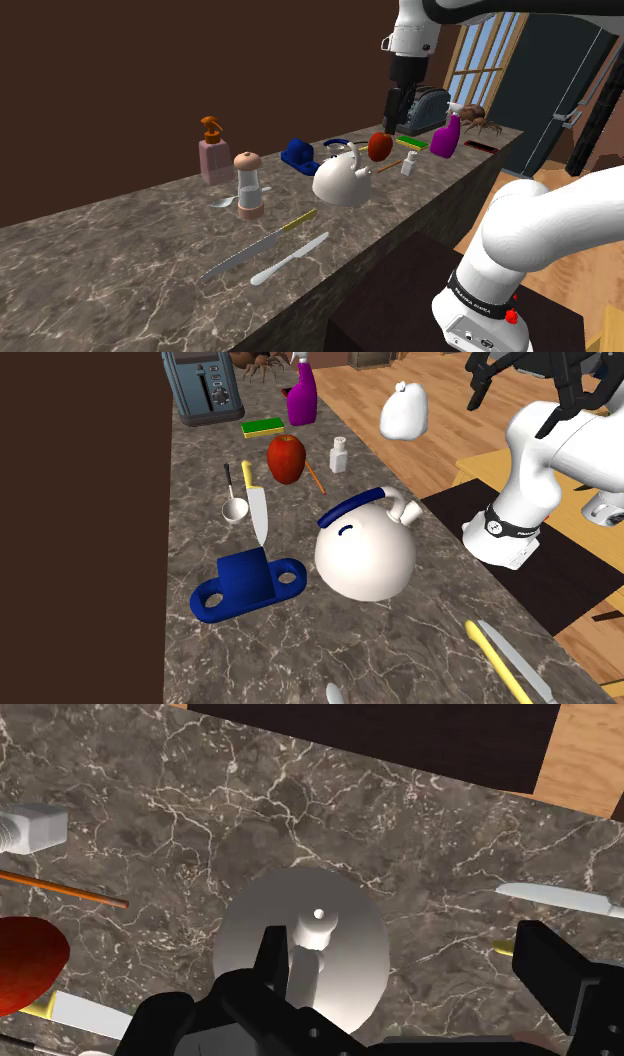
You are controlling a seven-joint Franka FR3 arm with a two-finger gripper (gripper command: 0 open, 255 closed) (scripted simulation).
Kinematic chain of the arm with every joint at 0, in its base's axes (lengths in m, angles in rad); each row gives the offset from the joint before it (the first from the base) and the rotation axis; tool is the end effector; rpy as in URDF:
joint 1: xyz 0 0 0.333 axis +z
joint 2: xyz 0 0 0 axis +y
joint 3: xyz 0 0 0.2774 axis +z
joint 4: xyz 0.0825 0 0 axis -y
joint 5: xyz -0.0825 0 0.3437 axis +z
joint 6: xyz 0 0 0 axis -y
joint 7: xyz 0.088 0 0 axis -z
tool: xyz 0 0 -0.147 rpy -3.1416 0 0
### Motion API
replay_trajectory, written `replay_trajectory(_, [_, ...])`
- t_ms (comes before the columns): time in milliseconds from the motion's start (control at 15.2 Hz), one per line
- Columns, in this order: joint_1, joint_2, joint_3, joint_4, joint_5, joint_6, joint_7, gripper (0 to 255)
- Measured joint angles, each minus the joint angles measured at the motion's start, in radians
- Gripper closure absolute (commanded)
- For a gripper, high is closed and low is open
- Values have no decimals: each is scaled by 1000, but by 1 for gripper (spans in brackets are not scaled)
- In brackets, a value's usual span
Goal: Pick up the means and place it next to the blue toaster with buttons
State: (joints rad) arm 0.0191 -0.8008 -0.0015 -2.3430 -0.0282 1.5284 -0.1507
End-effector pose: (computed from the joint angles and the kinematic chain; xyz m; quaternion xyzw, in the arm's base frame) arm 0.2855 0.0007 0.5295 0.9964 0.0838 -0.0078 0.0131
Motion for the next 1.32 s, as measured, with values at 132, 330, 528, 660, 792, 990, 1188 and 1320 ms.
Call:
replay_trajectory(132, [1, 2, -8, -11, -11, 9, -18, 0])
replay_trajectory(330, [2, 36, -55, -33, -75, 51, -121, 0])
replay_trajectory(528, [5, 84, -99, -49, -143, 103, -230, 0])
replay_trajectory(660, [6, 134, -132, -50, -189, 149, -304, 0])
replay_trajectory(792, [5, 174, -166, -60, -236, 199, -377, 0])
replay_trajectory(990, [6, 252, -208, -41, -296, 260, -478, 0])
replay_trajectory(1188, [7, 336, -250, -27, -354, 337, -576, 0])
replay_trajectory(1320, [8, 399, -274, 2, -384, 379, -640, 0])
